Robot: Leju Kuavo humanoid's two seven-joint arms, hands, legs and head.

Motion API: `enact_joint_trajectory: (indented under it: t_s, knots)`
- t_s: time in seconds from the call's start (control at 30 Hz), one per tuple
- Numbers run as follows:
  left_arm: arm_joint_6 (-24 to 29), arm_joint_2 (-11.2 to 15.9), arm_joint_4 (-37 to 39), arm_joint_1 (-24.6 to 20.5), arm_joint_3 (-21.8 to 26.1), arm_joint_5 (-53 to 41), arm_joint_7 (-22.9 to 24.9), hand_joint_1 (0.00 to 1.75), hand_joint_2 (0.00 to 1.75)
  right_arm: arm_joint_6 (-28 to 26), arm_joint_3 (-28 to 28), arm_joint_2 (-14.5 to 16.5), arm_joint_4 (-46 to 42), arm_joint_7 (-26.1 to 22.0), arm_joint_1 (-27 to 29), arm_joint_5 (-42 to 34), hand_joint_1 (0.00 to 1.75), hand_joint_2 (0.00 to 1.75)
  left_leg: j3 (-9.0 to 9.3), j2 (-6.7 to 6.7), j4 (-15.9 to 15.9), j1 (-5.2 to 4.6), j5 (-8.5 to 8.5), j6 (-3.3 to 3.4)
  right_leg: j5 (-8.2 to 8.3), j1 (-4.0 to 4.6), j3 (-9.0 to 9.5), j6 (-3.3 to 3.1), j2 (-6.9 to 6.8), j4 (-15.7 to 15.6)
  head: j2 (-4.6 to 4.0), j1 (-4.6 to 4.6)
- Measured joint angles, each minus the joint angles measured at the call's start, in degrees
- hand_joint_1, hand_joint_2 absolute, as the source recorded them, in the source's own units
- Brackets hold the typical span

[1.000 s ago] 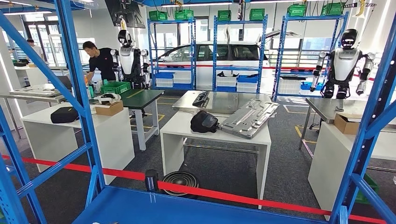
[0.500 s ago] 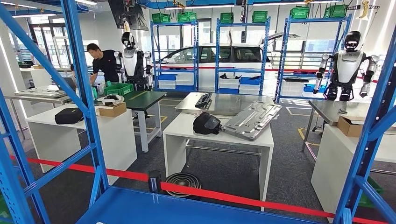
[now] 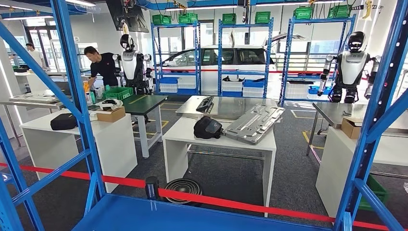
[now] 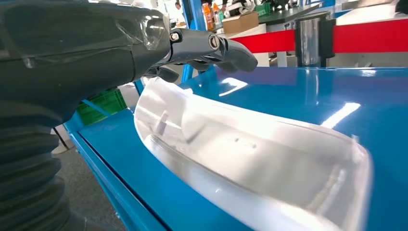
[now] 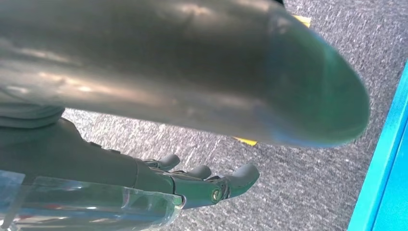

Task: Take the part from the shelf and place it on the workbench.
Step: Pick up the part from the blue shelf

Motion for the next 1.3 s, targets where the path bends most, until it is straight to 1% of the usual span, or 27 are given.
enact_joint_trajectory:
  t_s: [0.1,0.13,0.17,0.23,0.27,0.3,0.33,0.37,0.4,0.43,0.47,0.5,0.6,0.63,0.7,0.77,0.8,0.83,0.87,0.93,0.97,1.0,1.07,1.13,1.2,1.27,1.3]
  knots:
    - [0.0,0.0,0.5,-0.2,0.0,0.1,0.0,0.00,1.75,-0.1,0.1,-0.1,0.3,0.0,0.0,0.0,0.00,0.00,0.36,0.02,-0.9,-0.06,0.26,0.50,-0.05,-0.01,-0.25,0.66,-0.13,0.1,0.00,0.03]
    - [0.0,0.0,0.7,-0.3,0.0,0.1,0.0,0.00,1.75,-0.2,0.2,-0.2,0.4,0.0,0.0,0.0,0.00,0.00,0.49,0.05,-1.3,0.08,0.52,0.77,-0.60,-0.03,-0.71,0.78,-0.17,0.9,0.00,0.06]
    - [0.0,0.0,0.9,-0.5,0.0,0.1,0.0,0.00,1.75,-0.3,0.2,-0.2,0.5,0.0,-0.1,0.0,0.00,0.00,0.60,0.10,-1.6,0.22,0.76,1.00,-1.66,-0.06,-1.71,0.79,-0.20,2.9,0.00,0.14]
    - [0.0,0.0,1.8,-0.7,0.0,0.0,0.0,0.12,1.75,-0.8,0.3,-0.6,1.0,-0.1,-0.1,0.0,0.00,0.00,0.55,0.15,-1.8,0.27,0.91,1.22,-4.80,-0.21,-5.31,0.70,-0.23,10.4,-0.01,0.28]
    - [0.0,0.0,2.5,-0.7,0.0,-0.1,-0.1,0.45,1.75,-1.1,0.4,-0.7,1.3,-0.2,-0.1,0.0,0.00,0.00,0.50,0.16,-1.8,0.26,0.92,1.23,-6.01,-0.26,-7.11,0.79,-0.24,14.1,-0.01,0.31]
    - [0.0,0.1,3.2,-0.7,0.1,-0.2,-0.1,0.88,1.75,-1.4,0.4,-0.9,1.7,-0.2,-0.1,0.0,0.00,0.00,0.49,0.16,-1.7,0.25,0.91,1.23,-6.53,-0.31,-8.22,1.04,-0.25,16.4,-0.01,0.32]
    - [-0.1,0.1,3.8,-0.7,0.2,-0.2,-0.2,1.27,1.75,-1.6,0.4,-1.1,2.0,-0.2,-0.1,0.0,0.00,0.00,0.49,0.12,-1.7,0.26,0.90,1.20,-6.09,-0.41,-8.18,1.45,-0.26,16.3,-0.01,0.34]
    - [-0.1,0.2,4.3,-0.7,0.3,-0.2,-0.4,1.63,1.75,-1.7,0.5,-1.3,2.3,-0.3,-0.1,-0.1,0.00,0.00,0.50,0.07,-1.6,0.28,0.86,1.14,-4.84,-0.56,-6.96,1.93,-0.28,13.8,-0.01,0.37]
    - [0.0,0.3,4.7,-0.7,0.4,-0.2,-0.7,1.73,1.75,-1.8,0.5,-1.4,2.5,-0.4,-0.1,-0.1,0.00,0.00,0.51,0.00,-1.5,0.29,0.77,1.00,-3.17,-0.73,-4.85,2.38,-0.35,9.6,-0.01,0.39]
    - [0.0,0.4,5.0,-0.7,0.5,-0.2,-1.0,1.74,1.75,-1.8,0.6,-1.6,2.7,-0.5,-0.1,-0.2,0.00,0.00,0.47,-0.07,-1.2,0.18,0.62,0.75,-1.81,-0.81,-2.78,2.53,-0.40,5.5,-0.01,0.45]
    - [0.1,0.6,5.3,-0.7,0.7,-0.1,-1.4,1.73,1.75,-1.9,0.6,-1.7,2.9,-0.6,-0.1,-0.3,0.00,0.00,0.40,-0.11,-1.0,0.07,0.47,0.48,-0.84,-0.85,-1.20,2.36,-0.39,2.4,-0.01,0.45]
    - [0.2,0.8,5.6,-0.7,0.8,0.0,-1.7,1.71,1.75,-1.9,0.6,-1.8,3.0,-0.7,-0.1,-0.4,0.00,0.00,0.33,-0.14,-0.8,-0.04,0.38,0.21,-0.43,-0.79,-0.34,2.00,-0.38,0.7,-0.01,0.44]
    - [0.4,1.1,6.1,-0.8,1.0,0.4,-2.2,1.69,1.75,-1.9,0.6,-1.8,3.4,-0.9,-0.1,-0.6,0.00,0.00,0.11,-0.14,-0.6,0.10,0.22,-0.56,-0.26,-0.68,-0.14,0.79,-0.25,0.3,0.01,0.37]
    - [0.4,1.2,6.1,-0.8,1.0,0.4,-2.3,1.69,1.75,-1.9,0.6,-1.8,3.5,-1.0,-0.1,-0.6,0.00,0.00,-0.28,-0.12,0.2,0.22,-0.40,-0.85,-0.20,-0.76,-0.08,0.42,-0.24,0.3,0.00,0.32]
    - [0.5,1.3,6.3,-1.0,1.0,0.4,-2.4,1.69,1.75,-1.9,0.7,-1.8,3.6,-1.0,-0.1,-0.6,0.00,0.00,-2.61,-0.09,5.1,0.43,-3.27,-1.43,-0.10,-0.95,0.00,-0.19,-0.22,0.2,0.00,0.20]
    - [0.7,1.5,6.6,-1.1,1.1,0.4,-2.4,1.69,1.75,-1.9,0.7,-1.8,3.8,-1.0,-0.1,-0.6,0.00,0.00,-6.38,-0.07,13.2,0.56,-6.67,-1.75,-0.12,-0.81,-0.01,-0.46,-0.22,0.2,-0.01,0.10]
    - [0.8,1.5,6.7,-1.1,1.1,0.5,-2.5,1.69,1.75,-1.9,0.7,-1.8,3.8,-1.0,-0.1,-0.6,0.00,0.00,-7.72,-0.07,15.9,0.60,-7.37,-1.79,-0.14,-0.72,0.01,-0.48,-0.21,0.2,-0.01,0.09]
    - [0.8,1.5,6.8,-1.2,1.0,0.5,-2.5,1.69,1.75,-1.9,0.7,-1.8,3.9,-1.0,0.0,-0.6,0.00,0.00,-8.05,-0.07,16.5,0.62,-6.99,-1.72,-0.15,-0.64,0.08,-0.49,-0.19,0.2,-0.01,0.09]
    - [0.8,1.5,6.8,-1.4,1.0,0.5,-2.5,1.69,1.75,-1.9,0.7,-1.8,3.9,-1.0,-0.1,-0.6,0.00,0.00,-7.16,-0.07,14.6,0.62,-5.54,-1.54,-0.16,-0.56,0.19,-0.50,-0.12,0.2,-0.01,0.08]
    - [0.9,1.5,6.8,-1.9,1.0,0.5,-2.5,1.69,1.75,-1.9,0.7,-1.7,4.0,-1.0,-0.1,-0.6,0.00,0.00,-2.99,-0.08,6.3,0.42,-1.80,-0.68,-0.18,-0.42,0.40,-0.49,0.05,0.2,-0.01,0.07]
    - [0.9,1.6,6.8,-2.3,1.0,0.5,-2.5,1.69,1.75,-1.9,0.7,-1.7,4.1,-1.0,-0.1,-0.7,0.00,0.00,-1.20,0.00,2.6,0.25,-0.67,-0.24,-0.20,-0.27,0.41,-0.43,0.14,0.2,-0.01,0.09]
    - [1.0,1.6,6.8,-2.5,1.0,0.5,-2.6,1.69,1.75,-1.9,0.7,-1.6,4.2,-1.0,-0.1,-0.7,0.00,0.00,-0.10,0.07,0.4,0.02,-0.21,0.12,-0.21,-0.21,0.35,-0.33,0.18,0.2,0.00,0.08]
    - [1.1,1.7,6.8,-2.8,1.0,0.5,-2.6,1.70,1.75,-1.9,0.7,-1.5,4.3,-1.0,-0.1,-0.7,0.00,0.00,0.22,0.20,-0.5,-0.31,-0.25,0.41,-0.17,-0.14,0.25,0.09,0.19,0.1,0.00,0.03]
    - [1.1,1.8,6.8,-2.9,1.0,0.5,-2.6,1.73,1.75,-1.9,0.7,-1.5,4.4,-1.0,0.0,-0.7,0.00,0.00,0.73,0.26,-1.3,-0.03,0.33,0.75,-0.48,-0.20,-0.06,0.54,0.07,0.6,-0.01,0.02]
    - [1.2,1.7,6.8,-3.0,1.0,0.5,-2.6,1.73,1.75,-1.9,0.7,-1.6,4.5,-1.1,-0.1,-0.7,0.00,0.00,1.23,0.35,-2.2,0.31,0.97,1.11,-2.57,-0.24,-1.96,0.60,-0.04,4.5,-0.01,0.16]
    - [1.3,1.6,6.9,-3.0,0.9,0.4,-2.7,1.73,1.75,-2.0,0.7,-1.7,4.5,-1.1,-0.1,-0.7,0.00,0.00,1.14,0.40,-2.2,0.26,1.08,1.25,-5.69,-0.40,-5.57,0.62,-0.06,12.1,0.00,0.28]
    - [1.3,1.6,7.0,-3.0,0.8,0.4,-2.7,1.73,1.75,-2.1,0.7,-1.7,4.6,-1.1,-0.1,-0.7,0.00,0.00,1.11,0.41,-2.2,0.26,1.08,1.24,-6.61,-0.54,-7.09,0.84,-0.07,15.3,-0.01,0.31]
